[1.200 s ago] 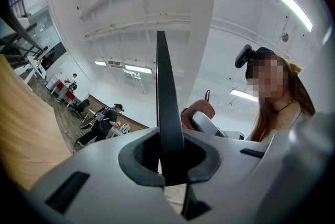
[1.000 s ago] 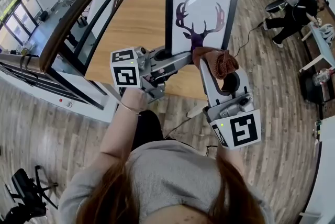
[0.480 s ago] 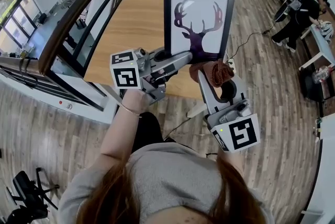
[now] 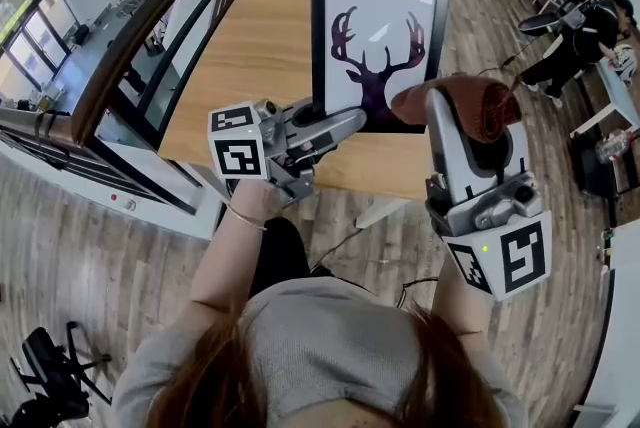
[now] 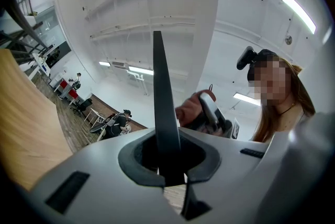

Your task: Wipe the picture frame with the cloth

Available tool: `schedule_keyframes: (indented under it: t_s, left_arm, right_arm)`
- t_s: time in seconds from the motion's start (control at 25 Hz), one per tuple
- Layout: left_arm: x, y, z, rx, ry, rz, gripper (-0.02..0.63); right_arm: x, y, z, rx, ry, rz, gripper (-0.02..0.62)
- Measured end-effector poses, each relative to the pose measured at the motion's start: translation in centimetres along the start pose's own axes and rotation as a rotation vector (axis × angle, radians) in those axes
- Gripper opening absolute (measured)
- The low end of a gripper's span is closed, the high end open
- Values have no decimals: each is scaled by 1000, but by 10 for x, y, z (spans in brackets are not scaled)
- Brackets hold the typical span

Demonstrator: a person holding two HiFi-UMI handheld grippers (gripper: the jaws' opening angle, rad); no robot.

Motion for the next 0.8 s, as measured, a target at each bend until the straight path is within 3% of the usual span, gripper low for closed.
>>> schedule_keyframes:
  t_s: [0.24, 0.52, 0.8]
  left_arm:
    - [-2, 1, 0, -32, 5, 18, 46]
    - [-4, -1, -2, -51, 33, 27, 46]
    - [-6, 2, -1, -26, 66, 11, 47]
  right_arm:
    - [31, -39, 49, 184, 121, -151, 97]
    - [36, -31, 78, 187, 220, -313, 97]
    - [25, 0, 70, 117, 185, -321, 97]
Point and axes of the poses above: the fingertips, and each gripper's own axes: z forward along the fingers, x to its right, y out of its underside, the point moved 9 cm from there along -z, backward along the fingers, and after that the axes turned 4 degrees about -x, right-handed, at the moved point
